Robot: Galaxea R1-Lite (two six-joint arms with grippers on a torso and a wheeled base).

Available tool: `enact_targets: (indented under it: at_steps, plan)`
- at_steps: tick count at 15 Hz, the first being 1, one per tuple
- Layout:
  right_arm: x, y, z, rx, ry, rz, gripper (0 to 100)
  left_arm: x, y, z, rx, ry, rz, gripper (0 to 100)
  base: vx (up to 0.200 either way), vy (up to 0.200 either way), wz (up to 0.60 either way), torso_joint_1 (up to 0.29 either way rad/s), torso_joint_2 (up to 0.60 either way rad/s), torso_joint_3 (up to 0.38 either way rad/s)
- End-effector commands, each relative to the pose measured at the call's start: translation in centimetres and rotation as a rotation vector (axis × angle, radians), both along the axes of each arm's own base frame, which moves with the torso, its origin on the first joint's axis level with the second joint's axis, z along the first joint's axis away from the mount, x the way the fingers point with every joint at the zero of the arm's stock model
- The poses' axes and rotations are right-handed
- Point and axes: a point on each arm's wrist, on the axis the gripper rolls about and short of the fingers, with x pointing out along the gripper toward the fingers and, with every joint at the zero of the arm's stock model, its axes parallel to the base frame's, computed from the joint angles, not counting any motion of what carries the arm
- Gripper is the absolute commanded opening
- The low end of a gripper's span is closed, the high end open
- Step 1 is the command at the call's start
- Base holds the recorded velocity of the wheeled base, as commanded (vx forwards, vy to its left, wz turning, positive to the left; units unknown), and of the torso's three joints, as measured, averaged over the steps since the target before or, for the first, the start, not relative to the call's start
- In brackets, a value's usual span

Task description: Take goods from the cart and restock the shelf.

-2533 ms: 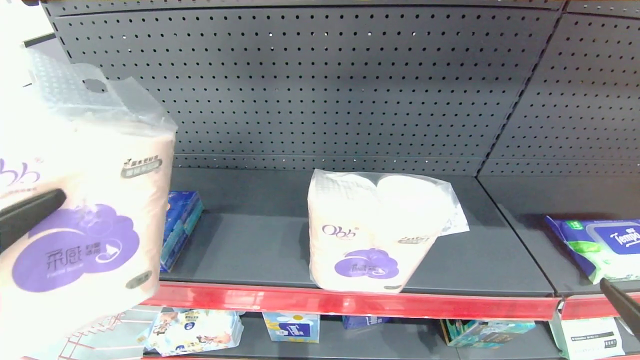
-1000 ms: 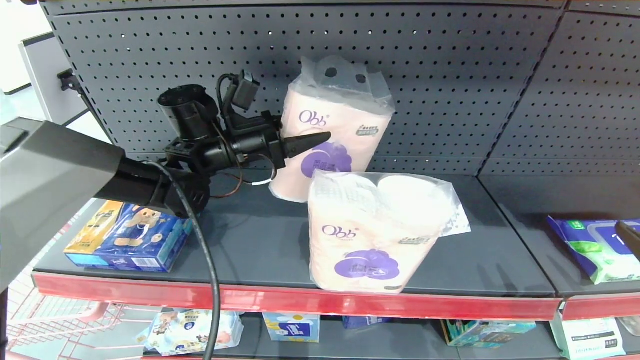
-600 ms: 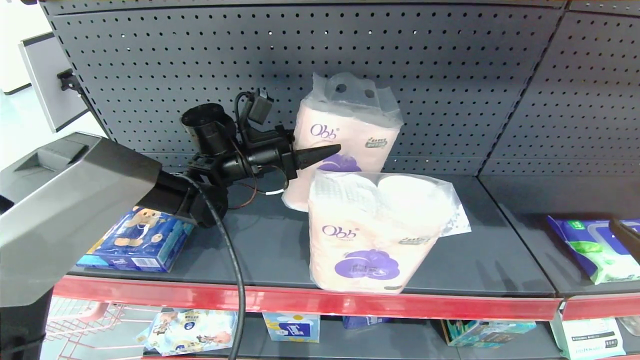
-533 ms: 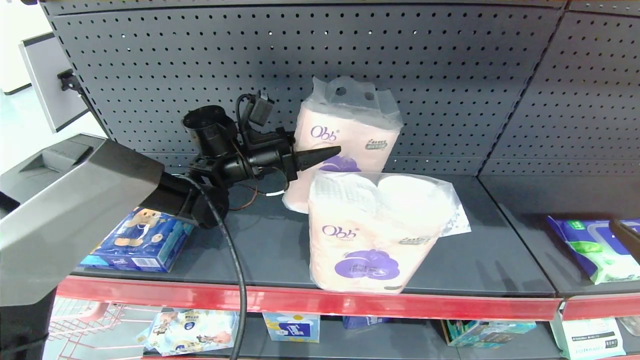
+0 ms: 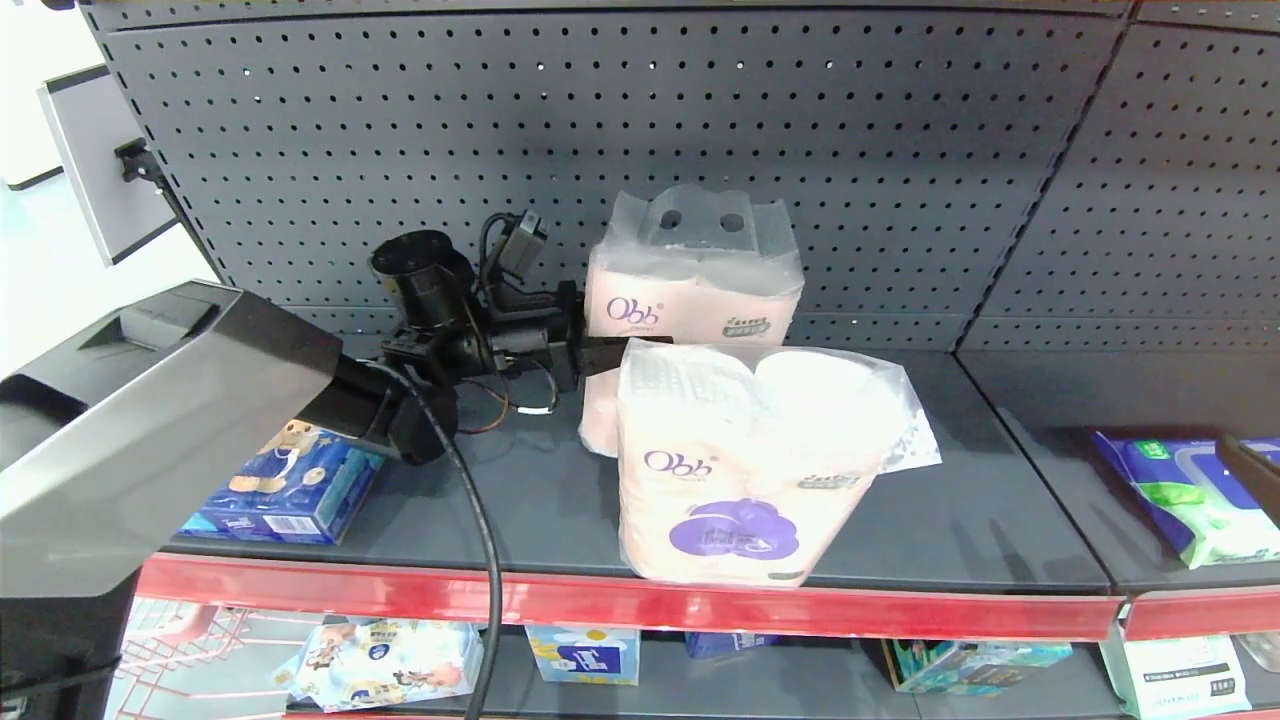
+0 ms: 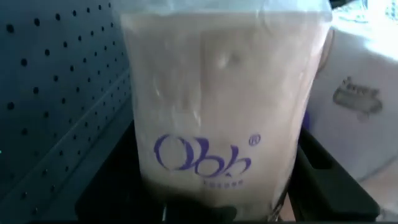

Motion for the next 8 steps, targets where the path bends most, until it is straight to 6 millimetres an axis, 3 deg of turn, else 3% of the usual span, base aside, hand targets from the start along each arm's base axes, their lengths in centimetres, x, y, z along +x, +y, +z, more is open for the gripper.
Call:
enact_targets:
  at_steps: [1, 4, 8]
  plan:
    - [0.3, 0.0, 0.2, -0.001, 0.004, 0.000, 100, 0.3, -0.1, -1.2, 0.012, 0.010, -0.028, 0, 0.000, 0.000, 0.00, 0.000, 0.00, 0.000]
    - [0.7, -0.1, 0.4, -0.001, 0.006, 0.000, 100, 0.9, -0.4, -2.2, 0.019, 0.000, -0.060, 0, 0.000, 0.000, 0.00, 0.000, 0.00, 0.000]
    - [1.1, -0.1, 0.4, 0.001, 0.019, -0.001, 100, 2.3, -1.3, -2.1, -0.001, -0.068, -0.079, 0, 0.000, 0.000, 0.00, 0.000, 0.00, 0.000]
